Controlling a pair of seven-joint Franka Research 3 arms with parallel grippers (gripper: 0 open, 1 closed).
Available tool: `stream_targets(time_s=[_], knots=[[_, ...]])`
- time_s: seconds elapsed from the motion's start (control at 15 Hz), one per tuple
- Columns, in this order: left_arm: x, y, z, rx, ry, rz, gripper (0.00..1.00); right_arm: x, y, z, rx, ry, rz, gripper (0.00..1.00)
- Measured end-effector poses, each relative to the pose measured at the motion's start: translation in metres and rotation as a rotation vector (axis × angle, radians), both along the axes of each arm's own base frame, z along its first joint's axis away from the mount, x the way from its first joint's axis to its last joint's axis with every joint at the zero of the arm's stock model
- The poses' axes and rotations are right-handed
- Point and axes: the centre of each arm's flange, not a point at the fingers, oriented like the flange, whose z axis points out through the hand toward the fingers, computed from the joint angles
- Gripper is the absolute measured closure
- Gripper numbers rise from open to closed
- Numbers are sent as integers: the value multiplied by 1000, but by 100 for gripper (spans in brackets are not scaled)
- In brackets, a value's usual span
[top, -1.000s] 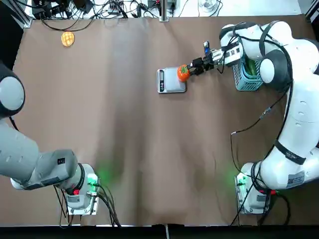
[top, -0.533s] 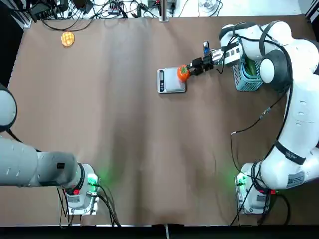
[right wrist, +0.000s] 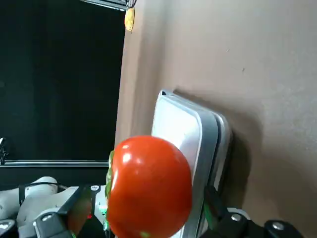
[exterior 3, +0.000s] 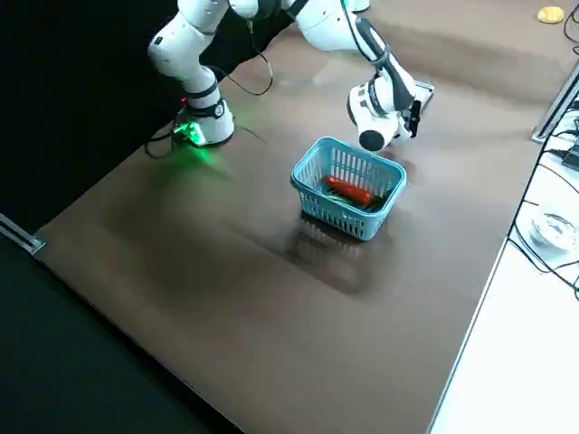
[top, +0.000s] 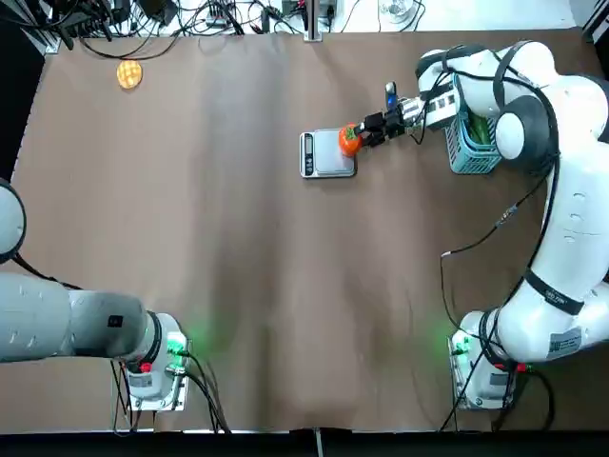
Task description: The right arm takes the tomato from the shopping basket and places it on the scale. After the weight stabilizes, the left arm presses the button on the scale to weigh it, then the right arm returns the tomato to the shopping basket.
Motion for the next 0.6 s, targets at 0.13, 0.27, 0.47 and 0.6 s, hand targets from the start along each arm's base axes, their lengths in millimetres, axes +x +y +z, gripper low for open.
stream_targets(time_s=[0.13,0.27,0.47,0.6], knots=[[0,0,-2,-2,4,0,0,-1,1,-1,1,2,2,2],[4,-4,-6,-2,-7,-12,0,-2,3,0,2,1,4,9],[11,-6,-11,-7,-29,-74,0,-2,3,-1,2,1,4,32],[15,-4,-15,-8,-30,-89,0,-2,3,-1,2,1,4,32]])
